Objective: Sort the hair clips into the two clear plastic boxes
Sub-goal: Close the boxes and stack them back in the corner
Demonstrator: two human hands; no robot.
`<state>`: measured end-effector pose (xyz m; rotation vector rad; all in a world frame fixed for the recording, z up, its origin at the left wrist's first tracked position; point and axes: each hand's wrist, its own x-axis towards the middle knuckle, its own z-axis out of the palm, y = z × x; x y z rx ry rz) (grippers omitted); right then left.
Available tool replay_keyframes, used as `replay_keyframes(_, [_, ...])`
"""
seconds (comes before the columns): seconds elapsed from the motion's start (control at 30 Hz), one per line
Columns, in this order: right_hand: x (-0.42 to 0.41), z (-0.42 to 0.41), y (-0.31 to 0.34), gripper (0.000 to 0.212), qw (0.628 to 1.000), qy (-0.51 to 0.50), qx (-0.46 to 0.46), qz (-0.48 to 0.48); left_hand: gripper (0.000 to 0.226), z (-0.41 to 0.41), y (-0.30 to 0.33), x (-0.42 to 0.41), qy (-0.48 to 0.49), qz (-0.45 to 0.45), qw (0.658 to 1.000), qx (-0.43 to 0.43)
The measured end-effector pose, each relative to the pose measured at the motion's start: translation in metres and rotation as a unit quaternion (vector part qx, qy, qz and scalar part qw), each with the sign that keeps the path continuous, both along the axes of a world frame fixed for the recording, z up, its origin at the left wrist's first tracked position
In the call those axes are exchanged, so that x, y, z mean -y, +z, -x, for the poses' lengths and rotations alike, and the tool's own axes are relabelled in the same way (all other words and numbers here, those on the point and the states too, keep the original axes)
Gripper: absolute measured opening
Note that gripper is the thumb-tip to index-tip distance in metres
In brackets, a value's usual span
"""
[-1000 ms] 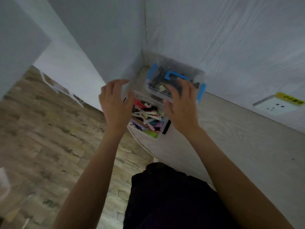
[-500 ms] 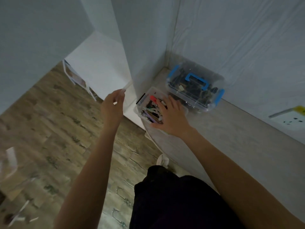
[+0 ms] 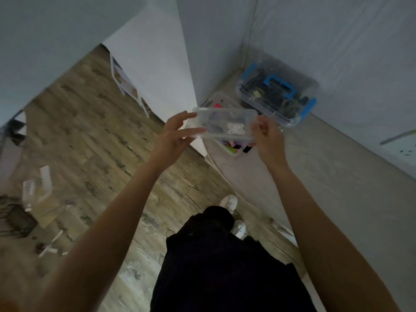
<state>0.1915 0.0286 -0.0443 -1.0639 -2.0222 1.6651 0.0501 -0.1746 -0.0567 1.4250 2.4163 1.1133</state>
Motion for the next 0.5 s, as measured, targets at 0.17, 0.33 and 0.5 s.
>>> replay_keyframes(0.17, [0.011, -0.015, -0.019, 0.048, 0.992, -0.017, 0.103, -0.067, 0.043, 0.016, -0.005, -0.022, 0.033, 0.119, 0.991, 0.047])
replay_keyframes(0.33, [0.025, -0.009, -0.030, 0.056, 0.974, -0.012, 0.168, -0.152, 0.058, 0.036, -0.008, -0.048, 0.034, 0.179, 0.976, 0.117])
replay_keyframes(0.5, [0.026, -0.002, -0.031, 0.059, 0.963, -0.009, 0.203, -0.179, 0.029, 0.046, -0.018, -0.056, 0.104, 0.120, 0.974, 0.160])
